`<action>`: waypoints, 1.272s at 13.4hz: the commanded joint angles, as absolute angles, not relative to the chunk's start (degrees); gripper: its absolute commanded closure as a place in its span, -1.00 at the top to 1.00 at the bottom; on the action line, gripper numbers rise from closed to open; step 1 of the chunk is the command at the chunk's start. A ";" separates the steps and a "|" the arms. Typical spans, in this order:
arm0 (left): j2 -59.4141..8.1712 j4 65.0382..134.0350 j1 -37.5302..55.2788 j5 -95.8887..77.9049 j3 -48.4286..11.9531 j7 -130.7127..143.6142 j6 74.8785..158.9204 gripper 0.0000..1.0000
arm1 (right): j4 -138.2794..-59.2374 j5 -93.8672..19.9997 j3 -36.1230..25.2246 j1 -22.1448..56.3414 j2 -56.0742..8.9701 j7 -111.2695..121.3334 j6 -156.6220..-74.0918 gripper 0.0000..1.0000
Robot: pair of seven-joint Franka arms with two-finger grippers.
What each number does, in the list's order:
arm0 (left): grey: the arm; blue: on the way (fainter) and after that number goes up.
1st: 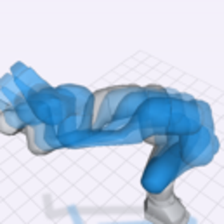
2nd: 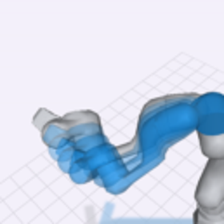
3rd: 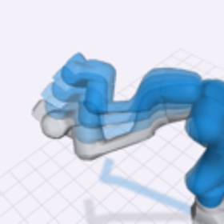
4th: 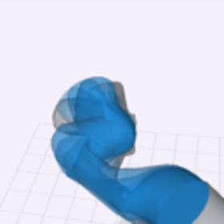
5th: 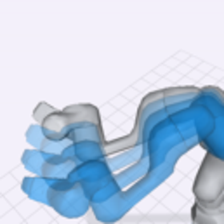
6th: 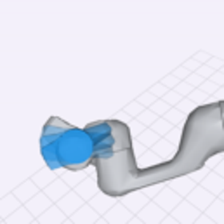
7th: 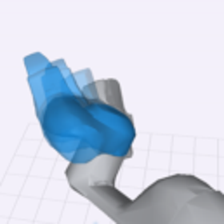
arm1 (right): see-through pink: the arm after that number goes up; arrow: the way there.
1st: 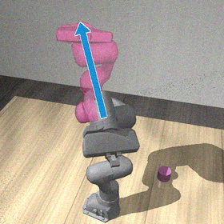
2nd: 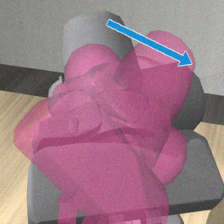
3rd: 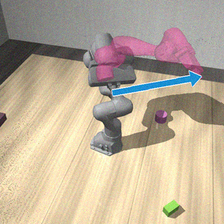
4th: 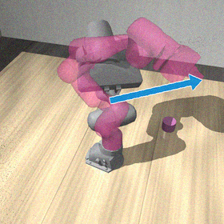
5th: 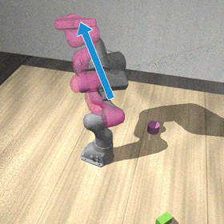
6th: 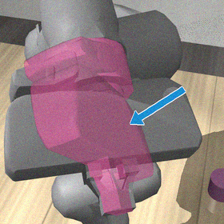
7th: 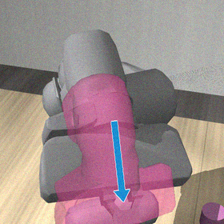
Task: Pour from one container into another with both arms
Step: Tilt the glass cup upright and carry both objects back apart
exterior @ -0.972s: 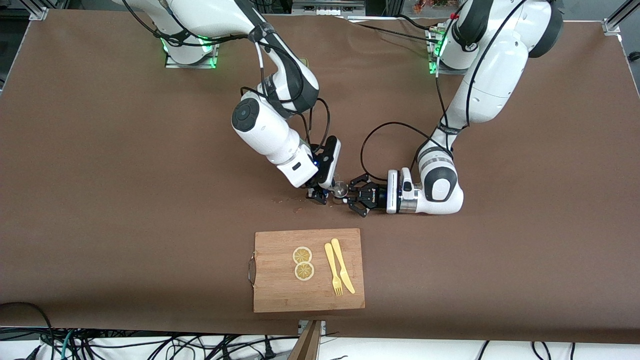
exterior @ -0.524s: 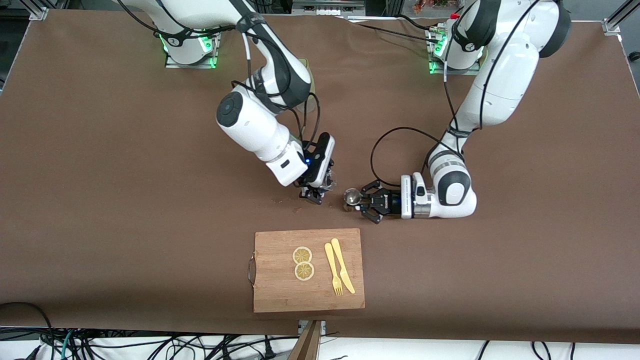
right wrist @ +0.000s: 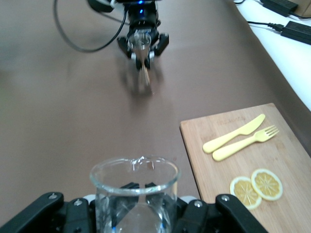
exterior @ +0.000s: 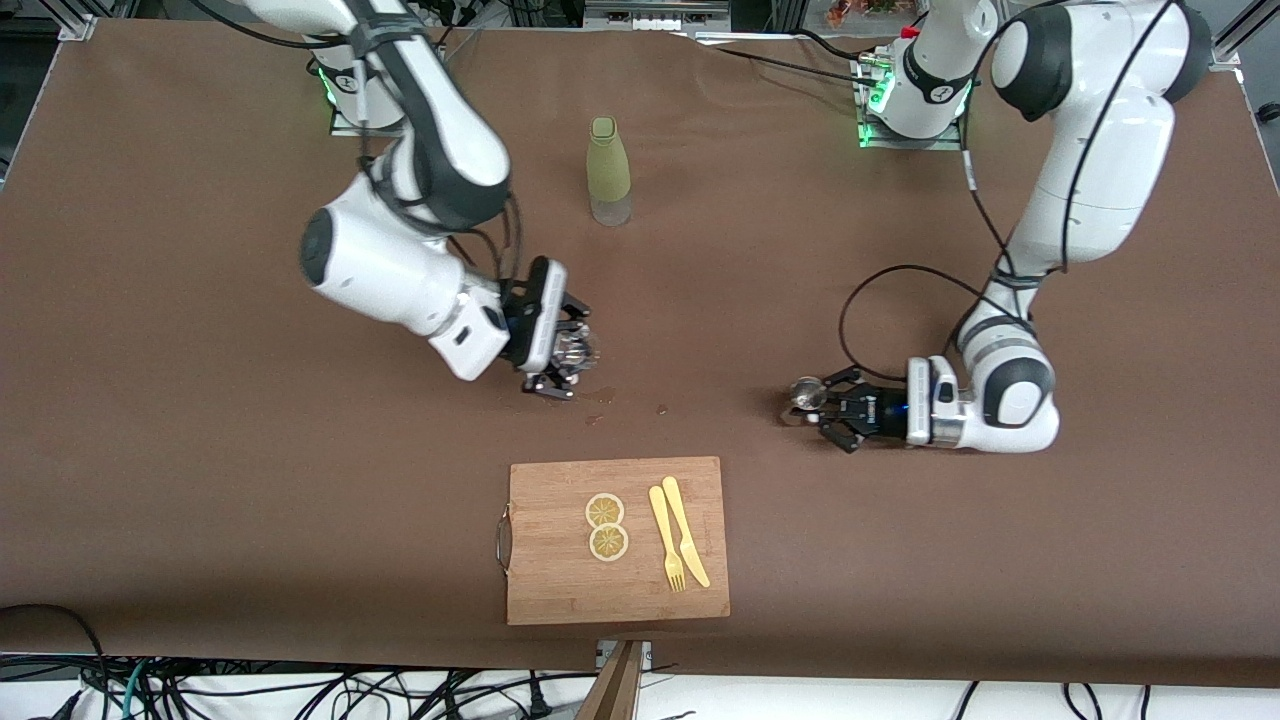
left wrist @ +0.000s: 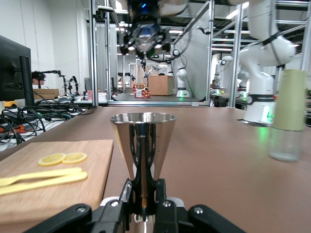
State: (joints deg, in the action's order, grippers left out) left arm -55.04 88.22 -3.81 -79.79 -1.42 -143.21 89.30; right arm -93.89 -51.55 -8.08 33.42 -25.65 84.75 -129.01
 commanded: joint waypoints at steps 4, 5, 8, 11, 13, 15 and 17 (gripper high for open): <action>-53.79 89.82 -9.05 -74.54 7.45 -150.20 76.76 -1.00 | -96.15 -60.81 -7.65 20.68 -23.73 101.23 -113.23 -1.00; -53.79 89.74 -10.36 -72.36 8.78 -151.42 75.08 -1.00 | -96.15 -61.86 -7.65 18.31 -24.08 103.69 -110.51 -1.00; -54.05 89.74 -13.97 -68.31 11.33 -157.12 71.29 -1.00 | -96.33 -63.37 -7.65 11.98 -26.44 108.88 -104.42 -1.00; -54.84 89.74 -15.99 -65.49 13.79 -162.41 68.92 -1.00 | -96.42 -67.22 -7.56 5.47 -32.32 120.89 -98.02 -1.00; -55.45 89.82 -16.96 -63.99 14.24 -165.57 67.51 -1.00 | -96.50 -67.85 -7.56 1.25 -36.54 129.42 -94.85 -1.00; -55.81 89.91 -17.31 -63.37 15.55 -168.82 66.89 -1.00 | -96.33 -67.85 -7.56 -1.92 -40.32 134.27 -92.56 -1.00; -57.04 90.09 -17.49 -62.93 16.61 -171.29 66.01 -1.00 | -96.33 -67.85 -7.56 -3.86 -43.49 139.99 -91.59 -1.00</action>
State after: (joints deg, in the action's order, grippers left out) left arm -56.25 89.00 -17.44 -64.97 15.41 -158.93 67.56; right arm -97.07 -66.67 -8.44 -2.13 -41.26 136.06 -93.44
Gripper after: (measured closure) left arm 0.793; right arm 0.877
